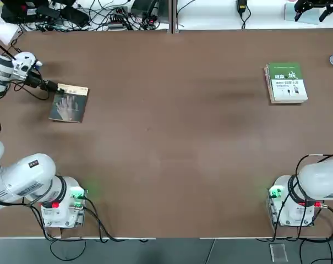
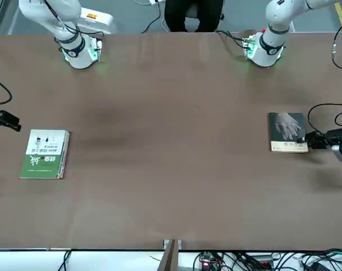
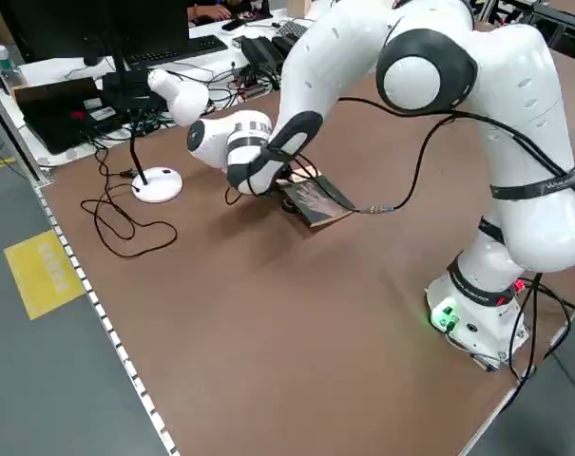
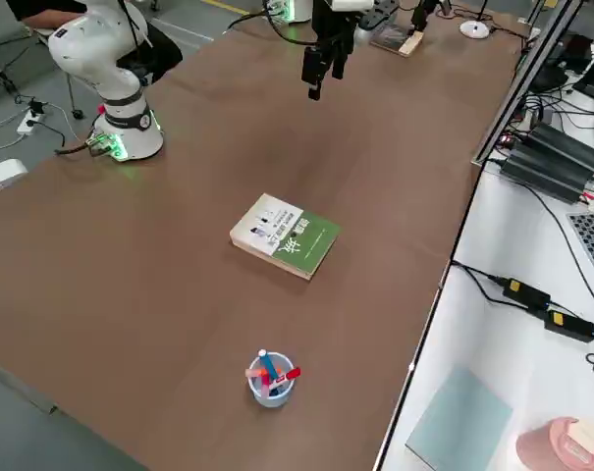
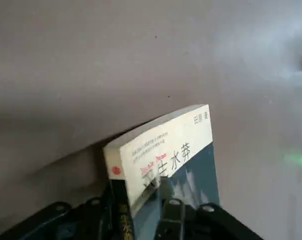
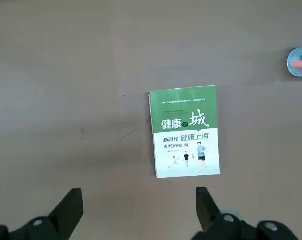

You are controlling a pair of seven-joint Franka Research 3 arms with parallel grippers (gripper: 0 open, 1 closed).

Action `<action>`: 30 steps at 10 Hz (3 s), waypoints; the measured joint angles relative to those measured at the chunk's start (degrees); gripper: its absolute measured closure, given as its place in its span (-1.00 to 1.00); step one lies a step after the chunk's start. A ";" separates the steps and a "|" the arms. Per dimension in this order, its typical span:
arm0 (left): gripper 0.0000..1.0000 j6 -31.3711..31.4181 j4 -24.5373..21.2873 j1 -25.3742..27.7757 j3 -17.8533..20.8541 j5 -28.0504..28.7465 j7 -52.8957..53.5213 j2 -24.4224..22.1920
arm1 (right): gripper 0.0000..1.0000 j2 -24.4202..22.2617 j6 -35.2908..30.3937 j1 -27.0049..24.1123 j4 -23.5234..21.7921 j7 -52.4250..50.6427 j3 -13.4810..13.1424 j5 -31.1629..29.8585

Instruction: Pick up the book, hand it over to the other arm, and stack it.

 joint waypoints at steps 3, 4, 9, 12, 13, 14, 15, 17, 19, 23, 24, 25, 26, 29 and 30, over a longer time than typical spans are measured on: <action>0.96 -3.07 0.55 0.85 -0.04 0.03 0.06 -0.05 | -1.00 0.00 0.00 0.00 0.00 0.00 0.00 0.00; 0.96 -3.13 0.57 0.94 -0.04 0.03 0.06 -0.04 | -1.00 0.00 0.00 0.00 0.00 0.00 0.00 0.00; 0.98 -5.62 1.80 0.97 -0.05 0.04 -0.05 -0.12 | -1.00 0.00 0.00 0.00 0.00 0.00 -0.01 0.00; 0.98 -10.14 3.91 0.81 -0.24 0.06 -2.97 -0.48 | -1.00 0.00 0.00 0.00 0.00 0.00 -0.01 0.01; 0.98 -12.15 4.95 0.62 -0.41 0.07 -4.60 -0.71 | -1.00 0.00 0.00 0.00 0.00 0.00 -0.01 0.04; 0.98 -14.17 6.12 0.35 -0.66 0.08 -6.36 -0.97 | -1.00 0.00 0.00 0.00 0.00 0.00 0.00 0.23; 0.98 -16.16 7.31 0.02 -0.98 0.08 -8.25 -1.29 | -1.00 0.00 0.00 0.00 0.00 0.00 0.00 0.74; 0.98 -20.34 9.90 -0.54 -2.22 0.09 -12.75 -1.99 | -1.00 0.00 0.00 0.00 0.00 0.00 -0.01 1.63; 0.98 -23.46 12.19 -0.64 -4.48 0.09 -17.28 -2.98 | -1.00 0.00 0.00 0.00 0.00 0.00 0.00 2.30; 0.98 -26.14 16.19 -0.66 -10.79 -0.07 -27.72 -4.36 | -1.00 0.01 -0.32 0.00 0.00 0.00 -0.01 6.89; 0.98 -26.32 17.22 -0.68 -12.72 -0.38 -30.91 -4.41 | -1.00 0.01 -0.51 -0.01 0.00 0.00 -0.03 8.31; 0.98 -26.36 18.01 -0.76 -14.51 -1.23 -34.00 -4.42 | -1.00 0.01 -0.86 -0.01 0.00 0.00 -0.04 9.52; 0.98 -26.36 18.50 -0.94 -16.05 -2.46 -36.76 -4.42 | -1.00 0.01 -1.46 -0.02 0.00 0.00 -0.07 10.51; 0.98 -25.22 18.89 -2.12 -19.62 -5.23 -43.17 -4.41 | -1.00 0.01 -4.18 -0.07 0.00 -0.28 -0.17 13.63; 0.98 -24.13 19.17 -2.56 -20.91 -5.39 -45.53 -4.40 | -1.00 0.01 -5.08 -0.12 -0.04 -0.98 -0.18 14.79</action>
